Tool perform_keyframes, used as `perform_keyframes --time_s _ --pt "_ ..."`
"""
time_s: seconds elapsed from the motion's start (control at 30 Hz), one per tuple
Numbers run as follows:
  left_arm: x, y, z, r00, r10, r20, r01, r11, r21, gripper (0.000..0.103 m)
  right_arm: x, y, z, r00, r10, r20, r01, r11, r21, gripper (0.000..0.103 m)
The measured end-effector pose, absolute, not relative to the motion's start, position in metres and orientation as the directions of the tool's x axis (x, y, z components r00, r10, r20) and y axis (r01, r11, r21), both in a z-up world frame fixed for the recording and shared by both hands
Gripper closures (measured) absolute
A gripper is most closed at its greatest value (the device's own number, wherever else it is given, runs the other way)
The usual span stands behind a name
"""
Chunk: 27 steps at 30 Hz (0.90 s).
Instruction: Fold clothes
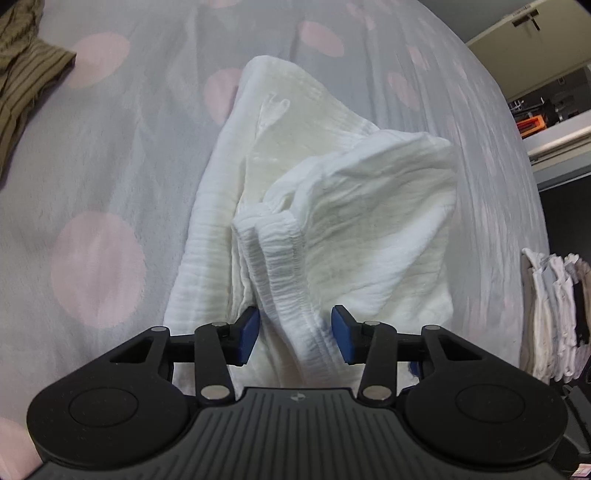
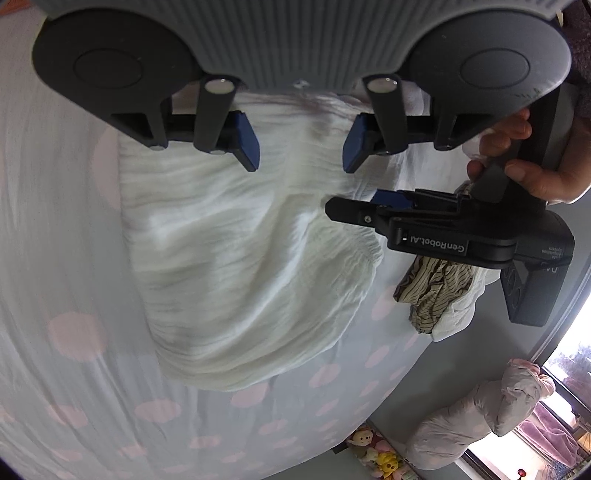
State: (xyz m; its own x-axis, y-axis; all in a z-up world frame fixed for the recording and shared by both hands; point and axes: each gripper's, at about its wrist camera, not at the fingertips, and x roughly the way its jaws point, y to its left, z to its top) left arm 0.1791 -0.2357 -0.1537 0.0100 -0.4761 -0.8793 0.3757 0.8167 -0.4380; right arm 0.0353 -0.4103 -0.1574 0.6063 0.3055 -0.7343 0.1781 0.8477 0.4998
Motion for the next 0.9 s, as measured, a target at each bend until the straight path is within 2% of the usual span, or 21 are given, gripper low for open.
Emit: perform_keyframes --time_s 0.17,0.3,0.5,0.63,0.73,0.83,0.87,0.9 --pt "0.178 -0.240 -0.155 0.051 -0.467 -0.883 0.394 0.822 -0.412 0.062 0.033 -0.412 -0.161 0.611 0.309 -0.729 0.184 0.840 0.510 0.049" --pt "0.174 -0.242 -0.148 0.100 -0.487 -0.868 0.435 0.806 -0.402 0.082 0.030 -0.413 -0.165 0.611 0.302 -0.732 0.191 0.841 0.506 0.048" --pt "0.153 -0.243 -0.106 0.249 -0.563 -0.788 0.588 0.734 -0.340 0.090 0.026 -0.417 -0.169 0.611 0.307 -0.730 0.204 0.830 0.519 0.046" --pt "0.175 -0.239 -0.128 0.212 -0.492 -0.845 0.488 0.802 -0.345 0.090 0.028 -0.414 -0.169 0.610 0.314 -0.728 0.197 0.829 0.523 0.045" --pt "0.188 -0.230 -0.138 0.191 -0.486 -0.853 0.418 0.827 -0.377 0.088 0.025 -0.413 -0.167 0.616 0.322 -0.719 0.181 0.830 0.528 0.042" --pt "0.182 -0.231 -0.131 0.227 -0.477 -0.849 0.434 0.830 -0.350 0.081 0.021 -0.416 -0.166 0.623 0.321 -0.714 0.187 0.825 0.534 0.042" --pt "0.179 -0.232 -0.126 0.252 -0.475 -0.843 0.448 0.829 -0.333 0.072 0.020 -0.418 -0.165 0.626 0.320 -0.711 0.191 0.821 0.538 0.041" --pt "0.176 -0.232 -0.122 0.276 -0.472 -0.837 0.454 0.832 -0.319 0.060 0.019 -0.420 -0.165 0.631 0.318 -0.708 0.196 0.817 0.542 0.041"
